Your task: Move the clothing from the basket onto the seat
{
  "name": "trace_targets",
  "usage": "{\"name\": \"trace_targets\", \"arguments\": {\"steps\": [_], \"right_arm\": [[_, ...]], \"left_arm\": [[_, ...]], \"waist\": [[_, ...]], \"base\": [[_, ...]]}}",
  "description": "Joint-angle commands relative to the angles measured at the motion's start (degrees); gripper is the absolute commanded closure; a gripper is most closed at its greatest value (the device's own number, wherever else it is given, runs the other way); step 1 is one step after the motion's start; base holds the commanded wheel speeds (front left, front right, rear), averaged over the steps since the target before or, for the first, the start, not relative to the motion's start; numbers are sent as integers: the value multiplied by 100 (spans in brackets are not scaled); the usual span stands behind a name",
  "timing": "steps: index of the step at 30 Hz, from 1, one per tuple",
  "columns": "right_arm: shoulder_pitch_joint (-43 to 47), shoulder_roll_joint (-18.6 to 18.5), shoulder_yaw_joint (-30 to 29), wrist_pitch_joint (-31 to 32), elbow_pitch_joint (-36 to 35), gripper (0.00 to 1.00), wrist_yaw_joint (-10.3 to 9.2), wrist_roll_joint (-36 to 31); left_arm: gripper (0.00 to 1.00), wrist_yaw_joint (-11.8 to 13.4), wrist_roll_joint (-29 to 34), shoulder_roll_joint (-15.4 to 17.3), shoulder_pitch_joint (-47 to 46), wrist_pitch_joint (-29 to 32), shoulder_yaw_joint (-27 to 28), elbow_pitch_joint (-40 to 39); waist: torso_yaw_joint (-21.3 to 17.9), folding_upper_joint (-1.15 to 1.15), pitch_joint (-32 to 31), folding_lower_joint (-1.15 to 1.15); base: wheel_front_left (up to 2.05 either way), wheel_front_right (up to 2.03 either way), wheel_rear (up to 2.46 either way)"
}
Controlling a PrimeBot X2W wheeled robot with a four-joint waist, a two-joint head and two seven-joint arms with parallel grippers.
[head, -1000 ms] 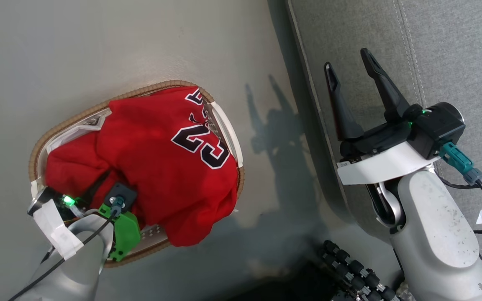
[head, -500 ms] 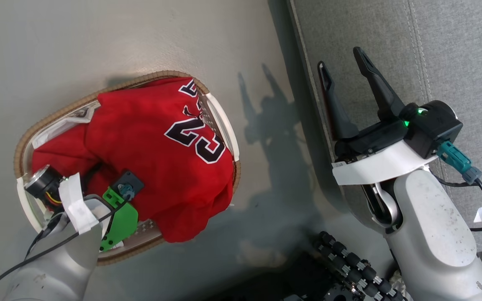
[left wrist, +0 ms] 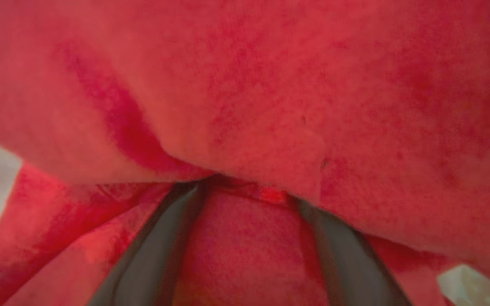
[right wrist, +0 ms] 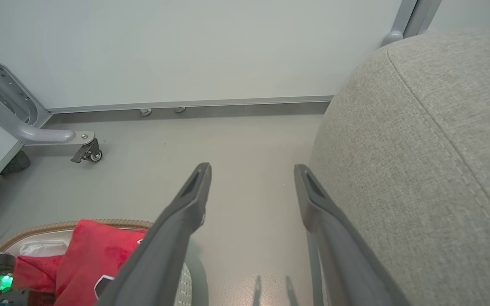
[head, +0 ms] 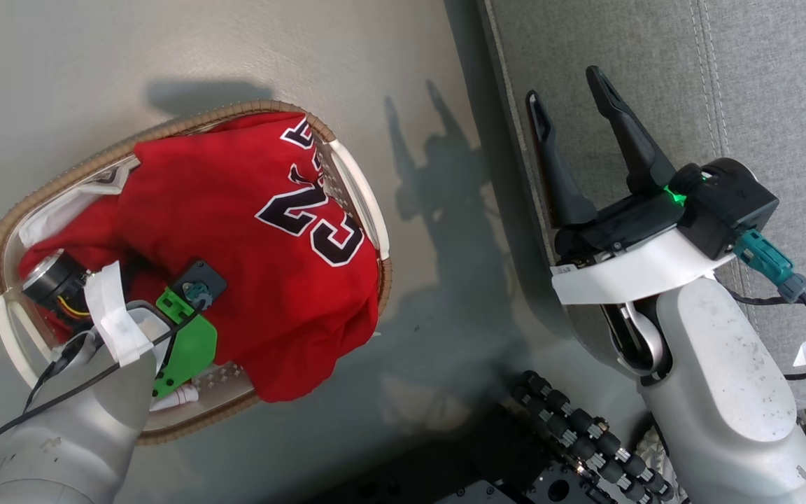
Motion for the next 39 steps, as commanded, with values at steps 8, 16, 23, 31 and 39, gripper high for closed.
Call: {"name": "trace_targets", "arguments": {"steps": [8,16,23,31,39], "right_arm": [[-78,-11,28,-14,114,0,-4,17],[142,-11,-37,-14,288,0,-4,-131],[377,-16,-103,-14,468,0,-4,-269],[699,-17,-212,-14,636,0,-4,-463],[1094,-17,-309,-14,796,0,-4,-656]], "left_arm": [[100,42,-243,-134,159,-148,23,36],[100,43,-666,-342,532,-485,265,46],[100,44,-976,-574,916,-717,372,49],[100,50,-1272,-823,1441,-835,415,-126],[100,51,-1567,-932,1909,-833,460,-851]], "waist": [[10,0,-337,-1],[170,0,-1118,-1],[443,0,-1829,-1],[715,0,-2693,-1],[940,0,-3374,-1]], "base": [[0,0,0],[0,0,0],[0,0,0],[0,0,0],[0,0,0]]}}
